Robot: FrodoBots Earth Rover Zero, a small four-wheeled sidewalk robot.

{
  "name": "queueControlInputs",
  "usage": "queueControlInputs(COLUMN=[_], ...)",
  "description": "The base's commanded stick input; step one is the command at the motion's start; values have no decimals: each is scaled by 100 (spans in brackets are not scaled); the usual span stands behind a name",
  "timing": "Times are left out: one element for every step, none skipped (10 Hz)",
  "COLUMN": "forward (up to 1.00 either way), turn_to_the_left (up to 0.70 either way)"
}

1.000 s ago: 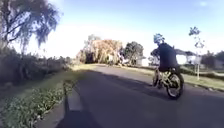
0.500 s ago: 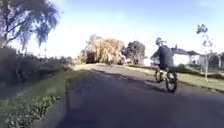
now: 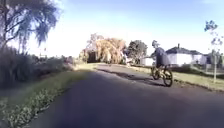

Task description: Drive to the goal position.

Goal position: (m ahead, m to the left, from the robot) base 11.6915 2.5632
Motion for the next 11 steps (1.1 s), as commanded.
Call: queueControlInputs(forward=[100, 100, 100, 100, 100, 100, 100, 100, 100, 100, 100], turn_to_the_left=[0, 0, 0, 0, 0, 0, 0, 0, 0, 0, 0])
